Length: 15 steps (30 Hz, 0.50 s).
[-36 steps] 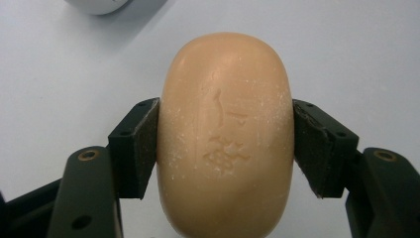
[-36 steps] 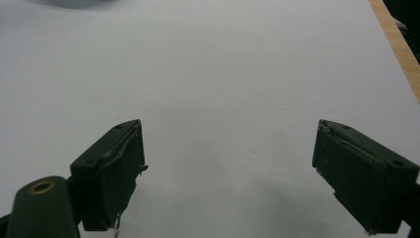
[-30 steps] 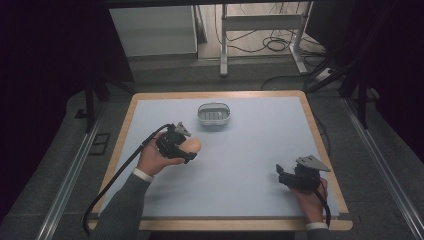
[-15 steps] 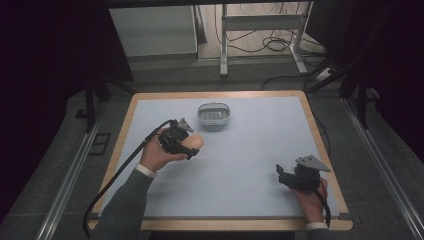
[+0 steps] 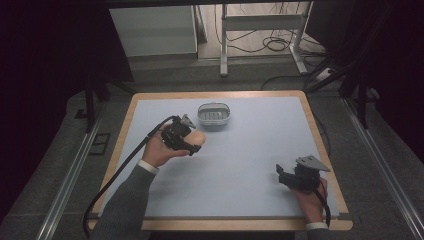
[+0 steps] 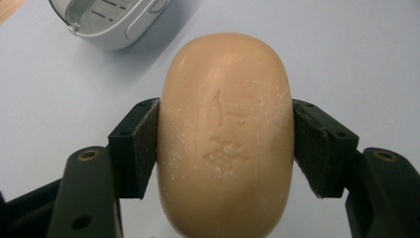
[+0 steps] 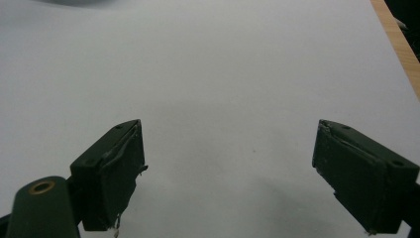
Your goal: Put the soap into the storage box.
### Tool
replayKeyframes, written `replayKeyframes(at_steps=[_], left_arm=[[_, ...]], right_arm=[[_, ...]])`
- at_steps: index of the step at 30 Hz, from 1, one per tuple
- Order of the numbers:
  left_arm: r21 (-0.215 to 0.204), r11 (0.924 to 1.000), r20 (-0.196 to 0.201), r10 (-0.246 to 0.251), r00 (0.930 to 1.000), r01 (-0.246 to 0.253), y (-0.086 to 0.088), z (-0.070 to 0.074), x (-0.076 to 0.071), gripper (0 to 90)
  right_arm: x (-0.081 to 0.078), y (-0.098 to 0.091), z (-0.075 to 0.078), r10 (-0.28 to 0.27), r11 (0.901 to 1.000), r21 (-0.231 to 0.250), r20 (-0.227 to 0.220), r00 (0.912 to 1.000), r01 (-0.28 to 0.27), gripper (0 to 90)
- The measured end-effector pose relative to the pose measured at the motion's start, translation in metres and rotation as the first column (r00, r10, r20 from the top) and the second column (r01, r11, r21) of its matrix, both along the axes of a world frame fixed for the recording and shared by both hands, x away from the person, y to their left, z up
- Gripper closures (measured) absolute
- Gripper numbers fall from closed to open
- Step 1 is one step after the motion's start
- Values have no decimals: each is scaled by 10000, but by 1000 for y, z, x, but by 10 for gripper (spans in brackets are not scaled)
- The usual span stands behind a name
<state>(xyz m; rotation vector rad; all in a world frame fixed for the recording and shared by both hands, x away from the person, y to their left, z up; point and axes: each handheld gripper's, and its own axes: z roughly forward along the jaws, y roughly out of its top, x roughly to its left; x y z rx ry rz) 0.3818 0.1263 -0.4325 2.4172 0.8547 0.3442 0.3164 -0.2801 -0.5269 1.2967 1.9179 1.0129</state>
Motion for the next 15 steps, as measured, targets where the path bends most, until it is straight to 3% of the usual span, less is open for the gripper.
replayKeyframes(at_steps=[15], left_arm=[[-64,10000,-99,17,9999,-18,-7,3,14,327]], right_arm=[[0,0,0,-5,10000,20,-9,10000,5,131]])
